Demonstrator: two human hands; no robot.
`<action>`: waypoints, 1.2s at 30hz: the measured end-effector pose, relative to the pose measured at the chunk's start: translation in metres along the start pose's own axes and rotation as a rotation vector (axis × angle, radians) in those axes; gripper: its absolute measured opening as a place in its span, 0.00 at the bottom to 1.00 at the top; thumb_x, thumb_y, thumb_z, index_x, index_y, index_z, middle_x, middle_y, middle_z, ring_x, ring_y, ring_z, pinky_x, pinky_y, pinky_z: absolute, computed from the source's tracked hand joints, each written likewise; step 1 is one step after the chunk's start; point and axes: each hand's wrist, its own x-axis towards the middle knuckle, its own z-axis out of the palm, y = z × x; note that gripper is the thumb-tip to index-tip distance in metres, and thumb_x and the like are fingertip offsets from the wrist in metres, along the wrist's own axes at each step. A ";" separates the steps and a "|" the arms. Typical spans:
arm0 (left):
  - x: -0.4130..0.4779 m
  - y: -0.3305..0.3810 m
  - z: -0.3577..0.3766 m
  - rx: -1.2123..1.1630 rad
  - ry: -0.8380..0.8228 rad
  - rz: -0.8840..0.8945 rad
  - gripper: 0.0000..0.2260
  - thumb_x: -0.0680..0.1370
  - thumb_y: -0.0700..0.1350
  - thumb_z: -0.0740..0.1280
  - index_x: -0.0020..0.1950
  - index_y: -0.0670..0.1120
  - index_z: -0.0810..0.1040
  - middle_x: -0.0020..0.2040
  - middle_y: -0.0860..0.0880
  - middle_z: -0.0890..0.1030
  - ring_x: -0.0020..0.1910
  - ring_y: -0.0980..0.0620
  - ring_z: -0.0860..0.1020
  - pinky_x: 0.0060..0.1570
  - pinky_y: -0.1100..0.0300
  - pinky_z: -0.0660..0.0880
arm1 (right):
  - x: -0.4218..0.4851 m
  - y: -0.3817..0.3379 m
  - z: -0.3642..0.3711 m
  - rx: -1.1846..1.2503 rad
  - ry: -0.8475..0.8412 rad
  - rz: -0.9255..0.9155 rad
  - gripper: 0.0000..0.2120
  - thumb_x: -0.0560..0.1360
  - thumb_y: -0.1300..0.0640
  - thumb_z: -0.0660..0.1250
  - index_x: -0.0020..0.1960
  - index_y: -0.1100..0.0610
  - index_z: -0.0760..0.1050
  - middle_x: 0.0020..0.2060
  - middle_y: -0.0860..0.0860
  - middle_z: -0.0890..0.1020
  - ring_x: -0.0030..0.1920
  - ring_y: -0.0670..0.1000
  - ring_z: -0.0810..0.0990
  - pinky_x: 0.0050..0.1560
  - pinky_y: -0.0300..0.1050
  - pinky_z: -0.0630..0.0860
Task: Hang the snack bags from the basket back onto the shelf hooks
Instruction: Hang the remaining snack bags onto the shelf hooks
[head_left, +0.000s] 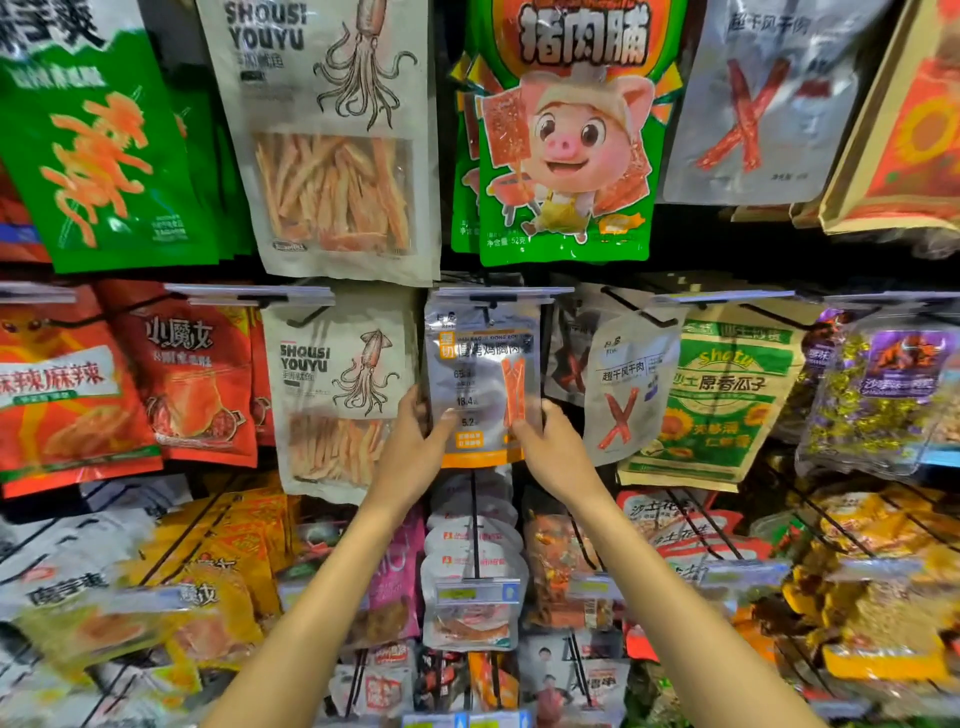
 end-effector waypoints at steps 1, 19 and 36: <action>-0.005 -0.001 -0.002 0.078 0.005 0.040 0.26 0.81 0.51 0.65 0.77 0.50 0.60 0.60 0.62 0.73 0.61 0.62 0.72 0.56 0.65 0.69 | 0.000 0.003 -0.003 -0.061 -0.048 0.000 0.08 0.80 0.55 0.61 0.55 0.57 0.75 0.50 0.52 0.78 0.51 0.50 0.78 0.45 0.41 0.72; -0.094 0.022 0.010 1.291 -0.072 0.104 0.26 0.81 0.57 0.62 0.74 0.45 0.64 0.67 0.39 0.74 0.64 0.38 0.75 0.55 0.47 0.76 | -0.090 0.006 -0.083 -1.047 -0.337 -0.209 0.18 0.82 0.56 0.61 0.69 0.61 0.69 0.64 0.60 0.72 0.64 0.64 0.71 0.58 0.58 0.72; -0.108 0.059 0.095 0.641 -0.114 0.119 0.27 0.81 0.55 0.63 0.77 0.48 0.61 0.69 0.45 0.74 0.64 0.43 0.76 0.55 0.51 0.76 | -0.103 0.032 -0.181 -1.019 -0.255 -0.090 0.25 0.81 0.47 0.61 0.72 0.59 0.64 0.66 0.59 0.71 0.67 0.62 0.69 0.60 0.58 0.72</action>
